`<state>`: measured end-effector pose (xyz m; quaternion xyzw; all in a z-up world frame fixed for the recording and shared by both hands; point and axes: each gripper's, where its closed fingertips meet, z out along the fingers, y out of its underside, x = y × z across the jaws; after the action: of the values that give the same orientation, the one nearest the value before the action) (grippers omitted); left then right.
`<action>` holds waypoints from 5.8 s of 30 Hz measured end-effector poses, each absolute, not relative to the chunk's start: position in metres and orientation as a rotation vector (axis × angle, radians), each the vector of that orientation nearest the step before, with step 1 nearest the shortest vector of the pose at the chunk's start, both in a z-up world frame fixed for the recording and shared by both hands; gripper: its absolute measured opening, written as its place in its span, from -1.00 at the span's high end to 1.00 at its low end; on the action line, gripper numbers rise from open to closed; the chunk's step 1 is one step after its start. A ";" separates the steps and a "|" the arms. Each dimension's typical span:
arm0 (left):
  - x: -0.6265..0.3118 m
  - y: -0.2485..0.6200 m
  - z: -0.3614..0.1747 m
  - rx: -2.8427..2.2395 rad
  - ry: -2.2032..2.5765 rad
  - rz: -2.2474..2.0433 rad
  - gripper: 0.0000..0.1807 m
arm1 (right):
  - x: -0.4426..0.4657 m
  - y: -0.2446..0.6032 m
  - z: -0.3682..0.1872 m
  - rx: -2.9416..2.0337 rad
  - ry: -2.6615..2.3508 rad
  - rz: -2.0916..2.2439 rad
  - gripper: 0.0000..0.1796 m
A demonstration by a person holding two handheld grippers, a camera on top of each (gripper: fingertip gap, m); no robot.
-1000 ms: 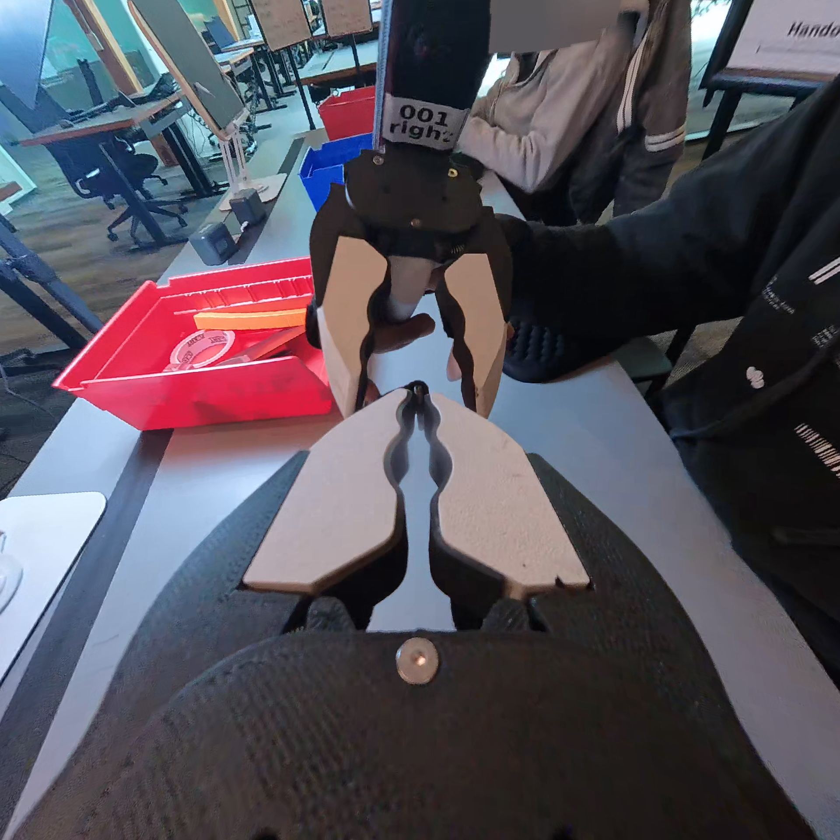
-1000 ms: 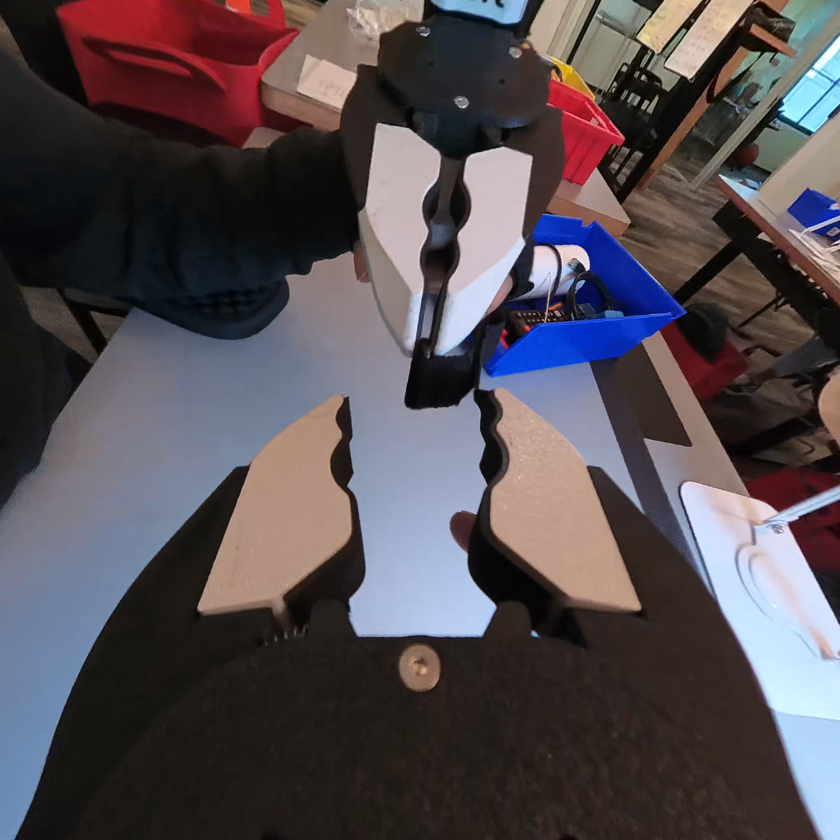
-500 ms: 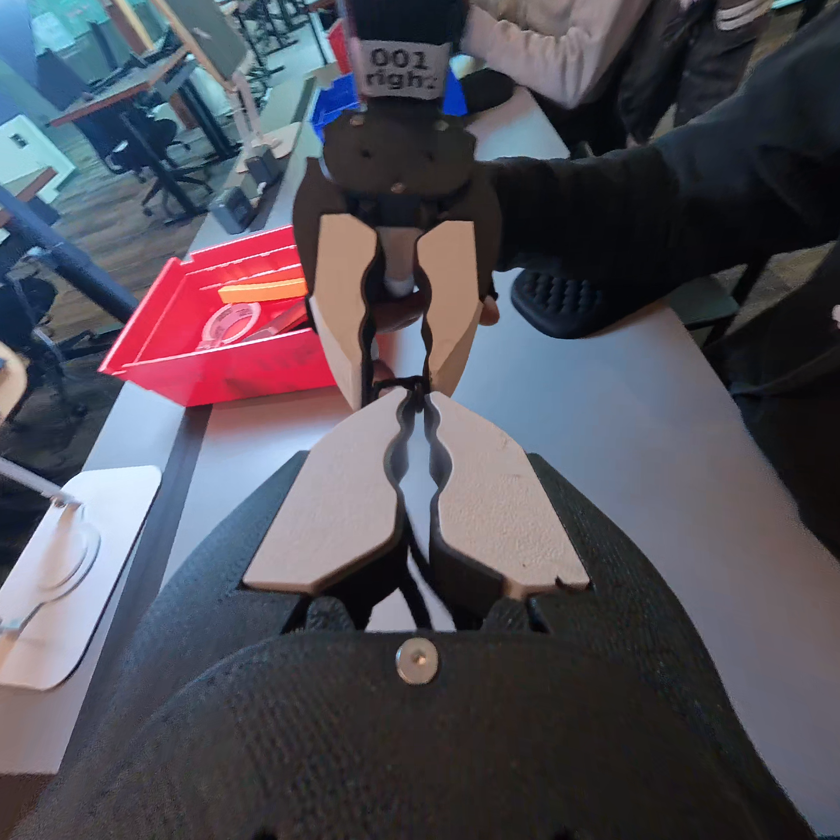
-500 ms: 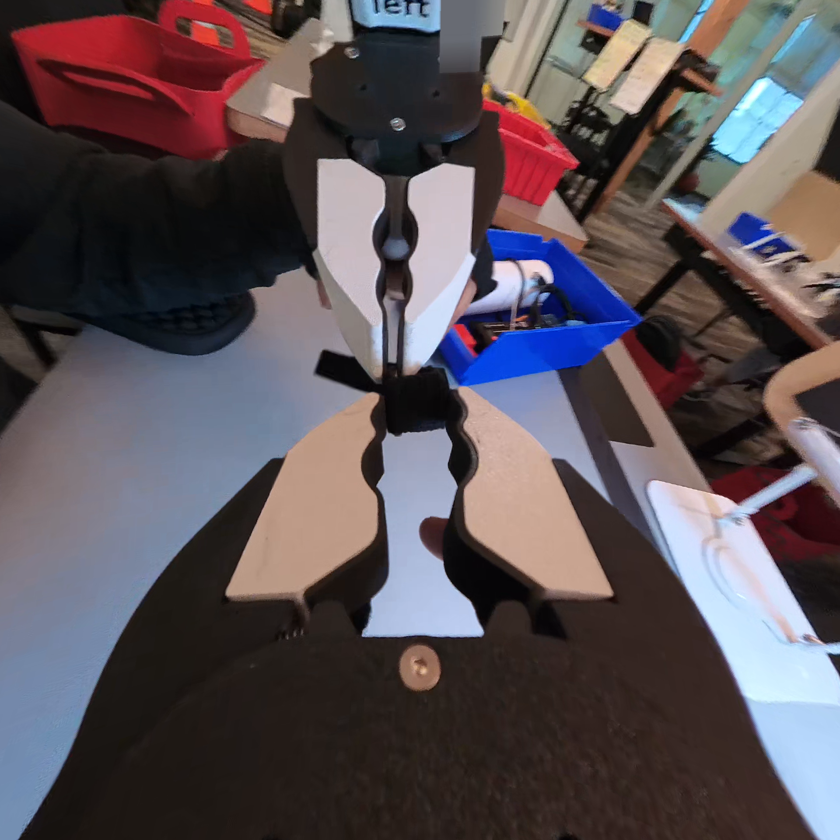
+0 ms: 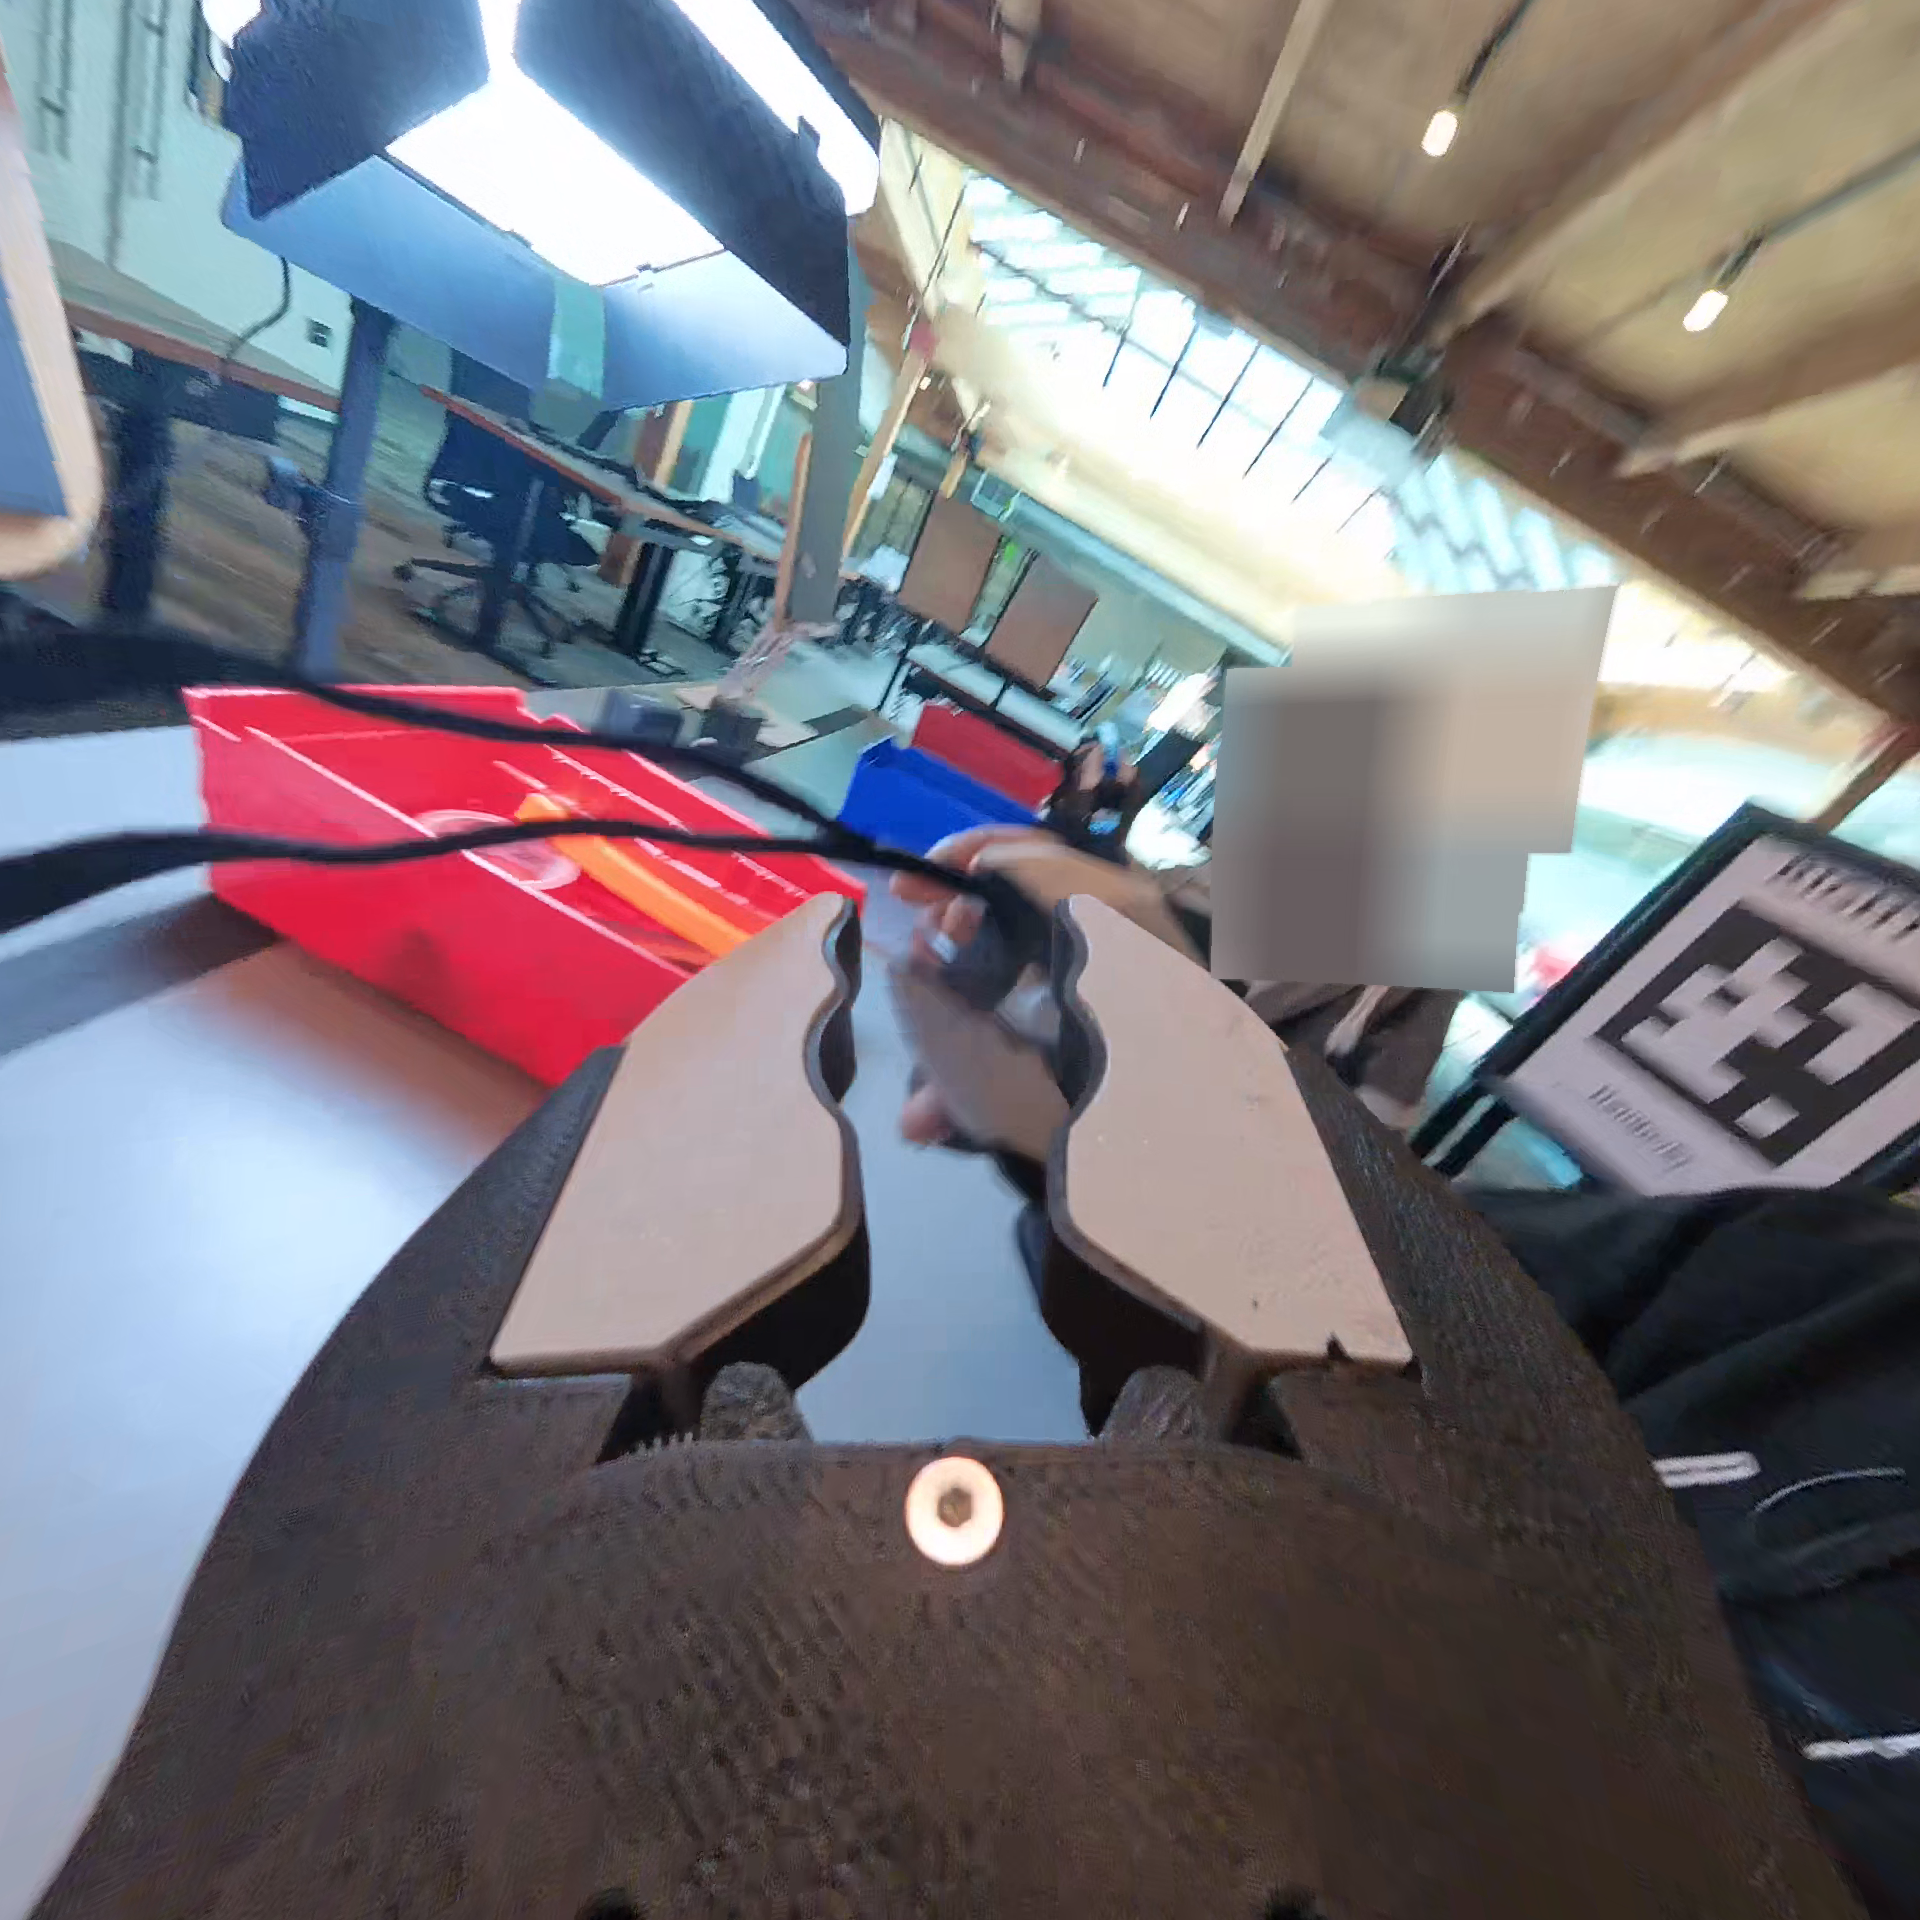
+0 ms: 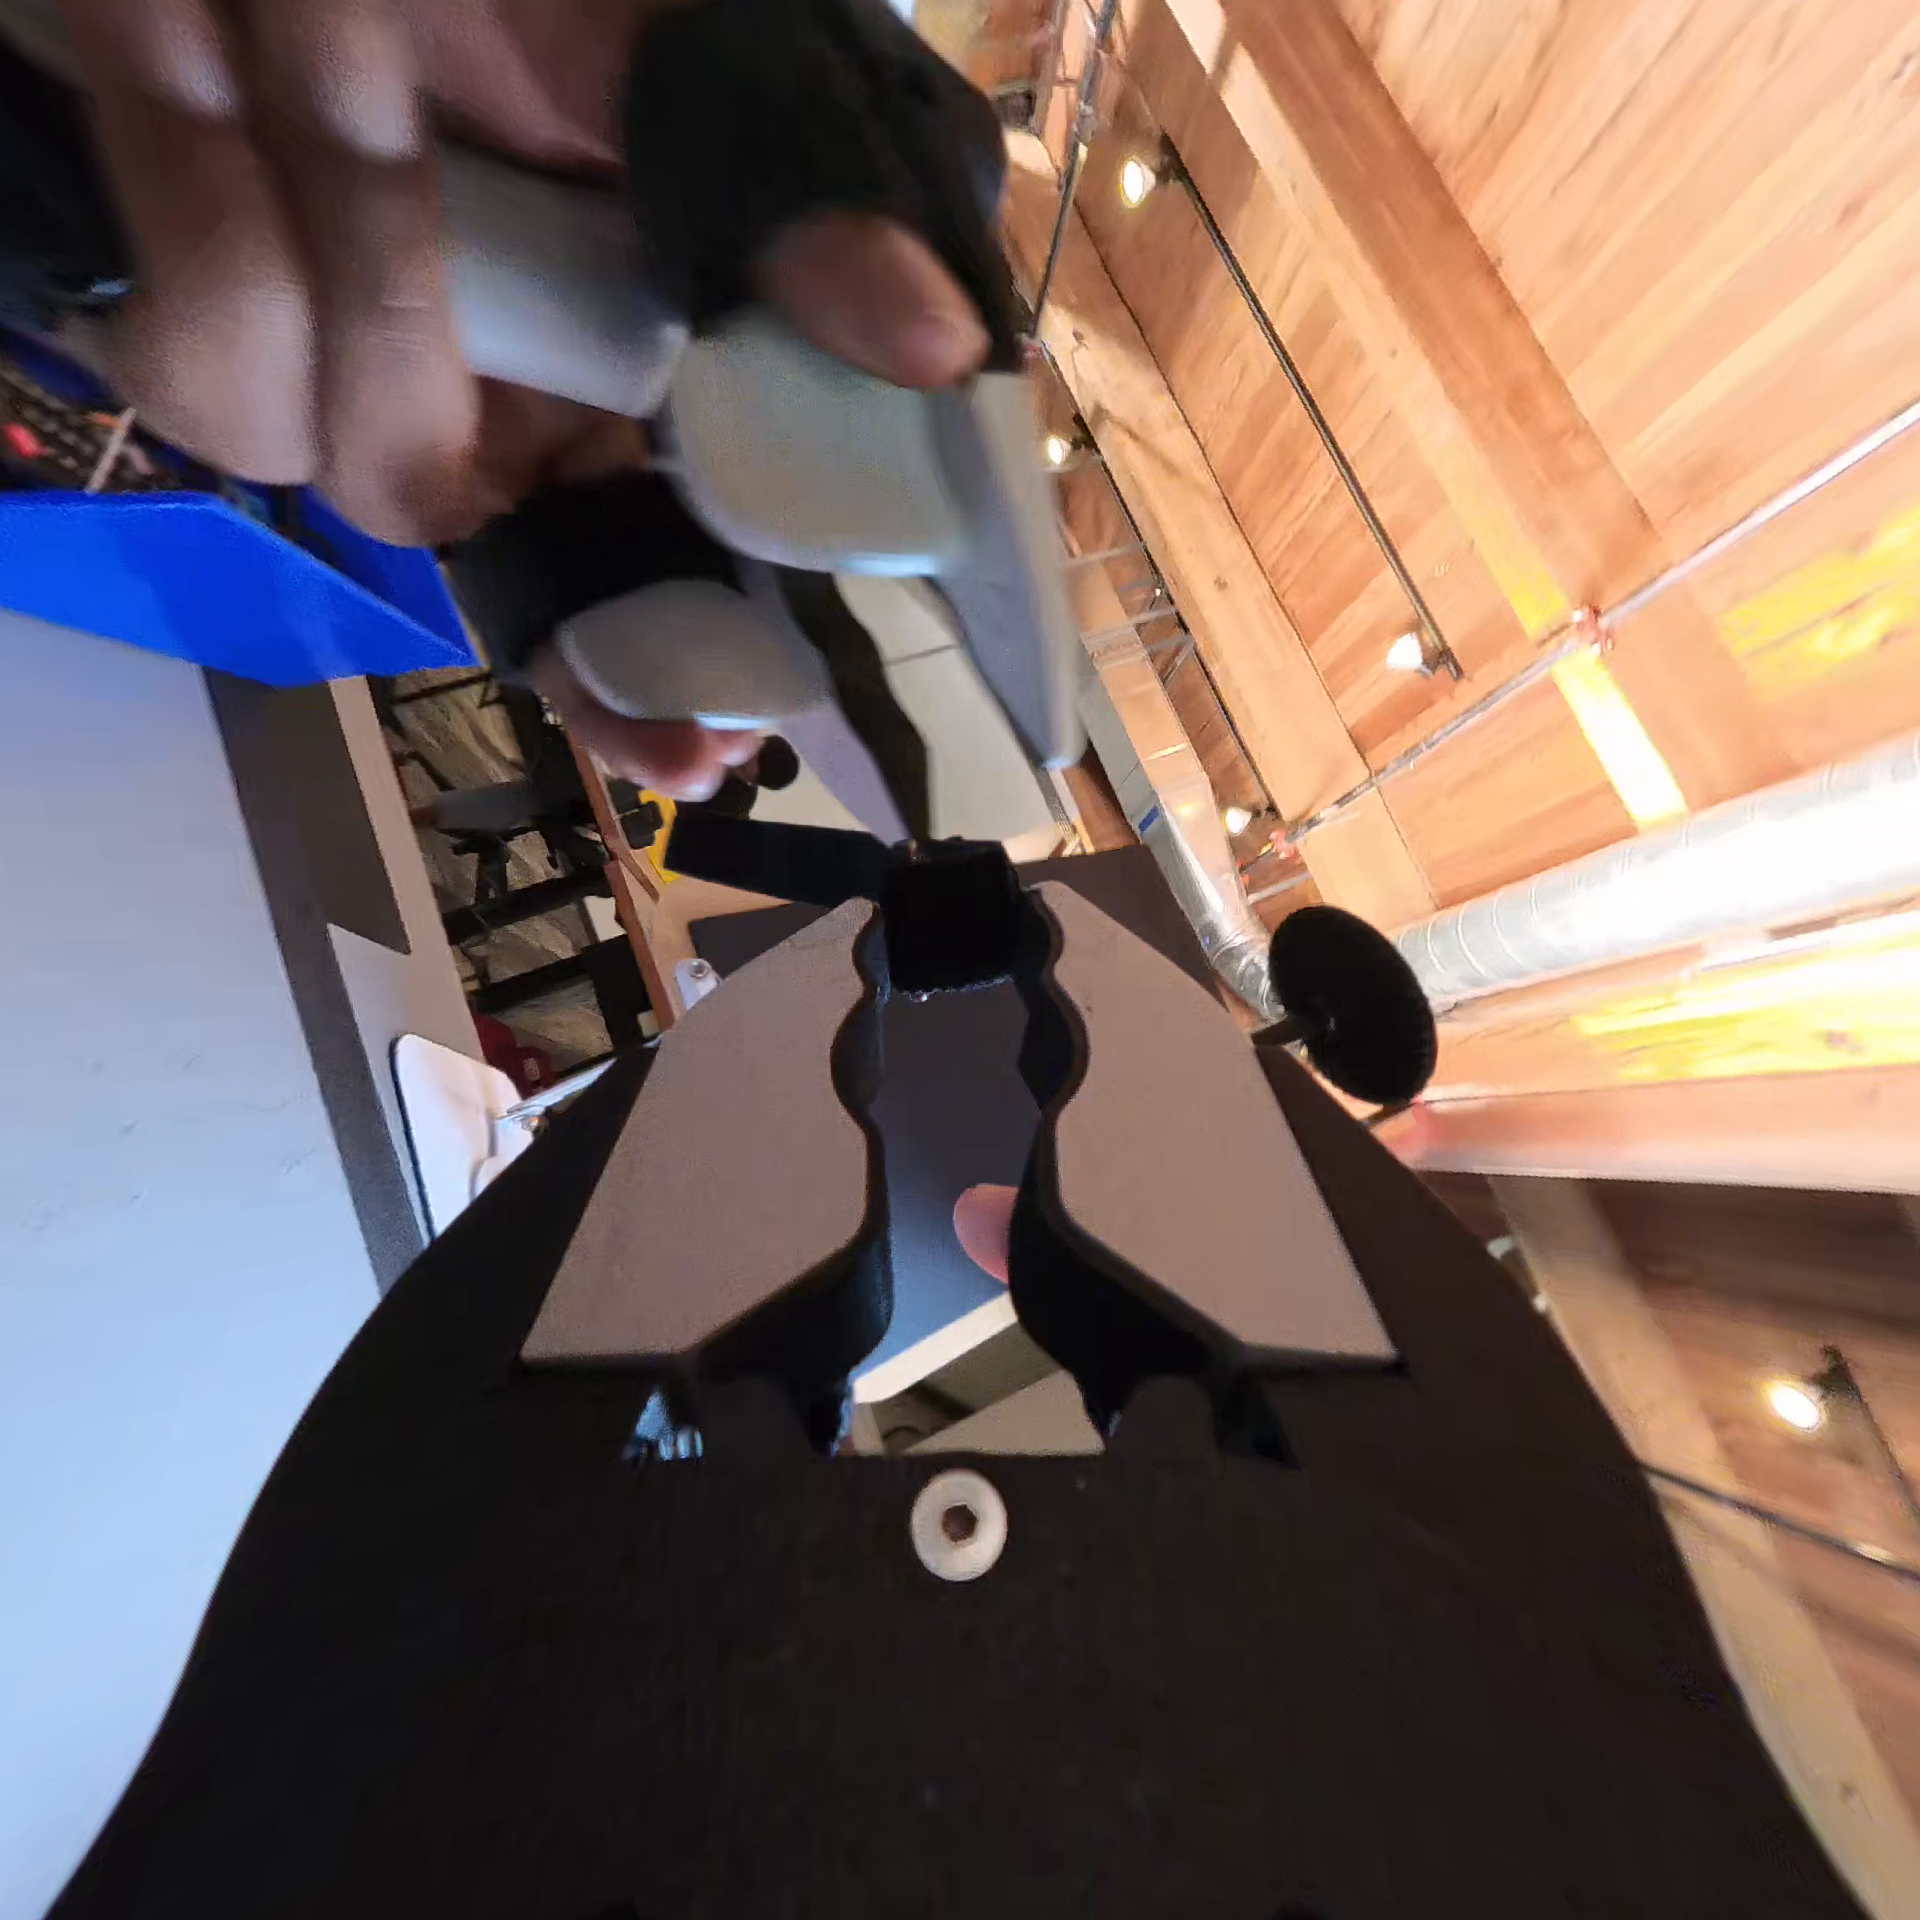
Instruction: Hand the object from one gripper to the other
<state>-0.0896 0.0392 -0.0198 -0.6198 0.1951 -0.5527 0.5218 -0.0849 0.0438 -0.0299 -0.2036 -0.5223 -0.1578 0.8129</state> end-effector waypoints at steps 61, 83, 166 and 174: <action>-0.101 0.071 -0.072 -1.686 0.456 -1.080 0.89 | -0.120 0.035 -0.108 -0.405 -1.426 -0.244 0.67; -0.086 0.006 -0.120 -1.782 1.365 -0.547 0.91 | -0.088 0.001 -0.106 -0.862 -1.792 0.457 0.42; -0.082 0.048 -0.018 -1.413 0.269 -1.485 0.32 | -0.048 0.066 -0.001 -0.571 -0.936 -0.217 0.85; -0.087 0.064 -0.040 -1.554 0.288 -1.216 0.23 | -0.098 0.058 -0.063 -0.441 -1.169 -0.457 0.85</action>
<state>-0.0867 0.0638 -0.0405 -0.6545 0.1215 -0.5121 0.5427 -0.0979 0.0577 -0.0629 -0.2045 -0.5424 -0.2121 0.7867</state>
